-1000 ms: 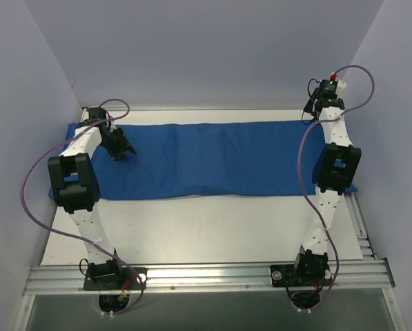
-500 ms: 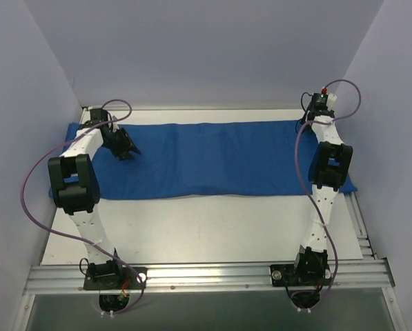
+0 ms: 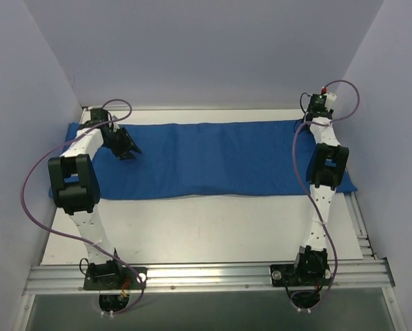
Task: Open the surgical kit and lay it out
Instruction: Open the surgical kit at the center of the board.
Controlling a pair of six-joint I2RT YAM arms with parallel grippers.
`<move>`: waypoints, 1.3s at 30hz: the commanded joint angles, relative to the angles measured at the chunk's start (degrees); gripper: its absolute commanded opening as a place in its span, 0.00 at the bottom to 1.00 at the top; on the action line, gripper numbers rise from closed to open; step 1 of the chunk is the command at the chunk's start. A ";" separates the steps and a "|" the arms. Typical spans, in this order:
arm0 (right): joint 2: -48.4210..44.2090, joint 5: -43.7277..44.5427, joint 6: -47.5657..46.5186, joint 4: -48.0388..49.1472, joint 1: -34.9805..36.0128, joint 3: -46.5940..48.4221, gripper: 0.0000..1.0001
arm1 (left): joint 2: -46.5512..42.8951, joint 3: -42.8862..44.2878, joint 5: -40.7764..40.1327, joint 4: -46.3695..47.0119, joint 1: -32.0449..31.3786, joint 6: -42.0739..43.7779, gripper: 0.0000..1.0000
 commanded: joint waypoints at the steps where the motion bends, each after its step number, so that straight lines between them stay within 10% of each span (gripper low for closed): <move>1: 1.14 1.95 -0.03 -0.51 -0.53 3.39 0.45 | -1.24 2.07 1.43 1.83 -0.29 -0.45 0.46; 14: 3.51 0.47 4.80 -2.44 -1.50 6.55 0.45 | -1.24 2.25 1.60 1.83 -0.38 -0.36 0.47; 32: 2.55 -1.65 5.51 -3.32 -2.38 5.50 0.01 | -1.15 2.25 2.22 1.83 -0.38 -0.10 0.47; 39: -2.53 -3.23 7.00 -2.79 -2.38 4.09 0.00 | -2.20 2.51 0.55 1.04 -0.29 -0.80 0.47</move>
